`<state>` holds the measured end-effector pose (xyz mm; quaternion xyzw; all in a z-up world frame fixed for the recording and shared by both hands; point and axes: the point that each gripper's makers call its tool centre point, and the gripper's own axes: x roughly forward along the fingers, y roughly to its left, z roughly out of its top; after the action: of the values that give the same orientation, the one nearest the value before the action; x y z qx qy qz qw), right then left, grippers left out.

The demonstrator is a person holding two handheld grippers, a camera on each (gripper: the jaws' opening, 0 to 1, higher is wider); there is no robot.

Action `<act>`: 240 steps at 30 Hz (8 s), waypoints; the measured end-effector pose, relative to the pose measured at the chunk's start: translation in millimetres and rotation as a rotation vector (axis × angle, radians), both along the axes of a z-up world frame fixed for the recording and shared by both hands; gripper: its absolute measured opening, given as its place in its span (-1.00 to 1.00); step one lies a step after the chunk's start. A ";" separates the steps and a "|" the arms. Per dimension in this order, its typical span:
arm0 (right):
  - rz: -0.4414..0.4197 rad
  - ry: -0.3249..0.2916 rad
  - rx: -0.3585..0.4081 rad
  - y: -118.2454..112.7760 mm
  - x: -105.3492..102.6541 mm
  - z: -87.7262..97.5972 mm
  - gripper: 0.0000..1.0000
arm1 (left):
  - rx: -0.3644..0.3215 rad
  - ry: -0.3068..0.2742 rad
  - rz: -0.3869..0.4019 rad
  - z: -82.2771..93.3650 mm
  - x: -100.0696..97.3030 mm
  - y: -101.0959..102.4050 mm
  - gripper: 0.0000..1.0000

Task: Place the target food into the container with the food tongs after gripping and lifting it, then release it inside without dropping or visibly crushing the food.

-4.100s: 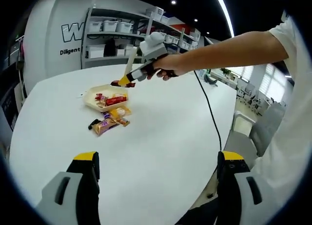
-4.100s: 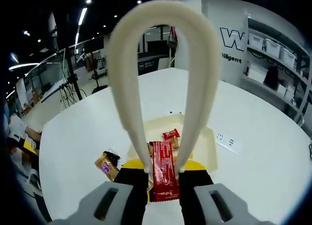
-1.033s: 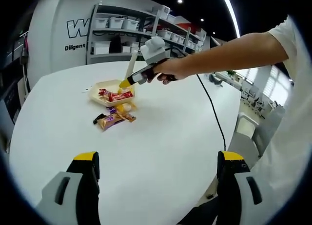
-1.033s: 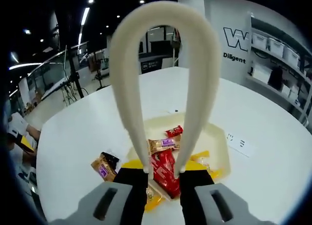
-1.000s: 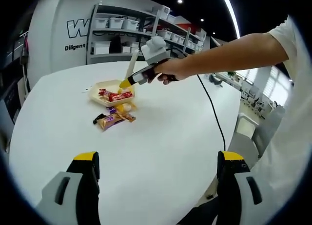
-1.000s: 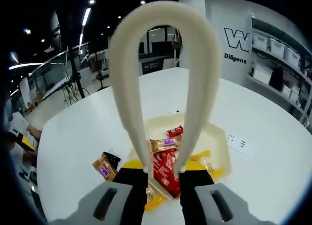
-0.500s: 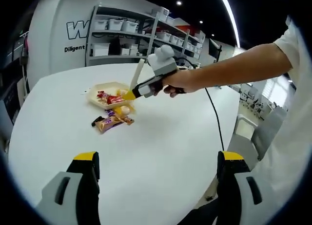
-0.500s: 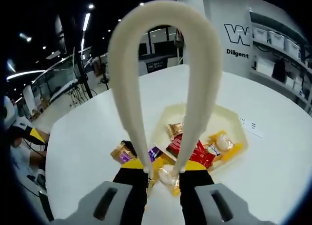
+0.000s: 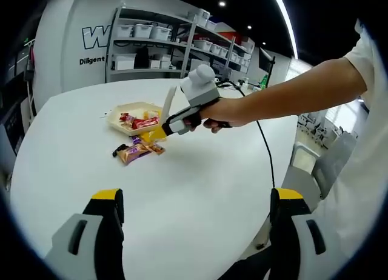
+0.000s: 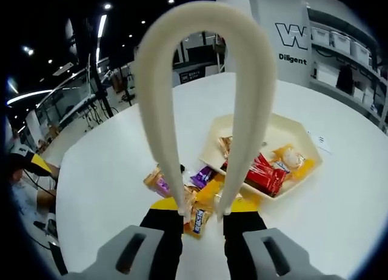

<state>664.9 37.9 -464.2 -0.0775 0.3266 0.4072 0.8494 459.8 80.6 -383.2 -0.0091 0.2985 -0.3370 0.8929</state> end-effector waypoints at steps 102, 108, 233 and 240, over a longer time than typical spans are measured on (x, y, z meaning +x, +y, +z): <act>-0.054 -0.102 -0.096 -32.0 82.1 40.0 -0.72 | 0.010 0.001 0.012 0.2 6.8 2.3 0.98; -0.066 -0.084 -0.119 -33.8 84.6 28.6 -0.72 | 0.010 0.005 0.018 -0.6 9.1 4.2 0.98; 0.193 0.054 0.026 -8.5 -21.8 1.7 -0.67 | -0.002 -0.008 0.053 3.3 -2.2 7.5 0.98; 0.129 0.121 0.031 -14.9 -22.4 -9.2 -0.67 | 0.004 -0.003 0.065 3.0 -4.9 12.2 0.98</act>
<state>642.5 23.0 -473.5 -0.0606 0.3653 0.4702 0.8011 455.0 92.8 -380.1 -0.0164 0.2975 -0.3073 0.9038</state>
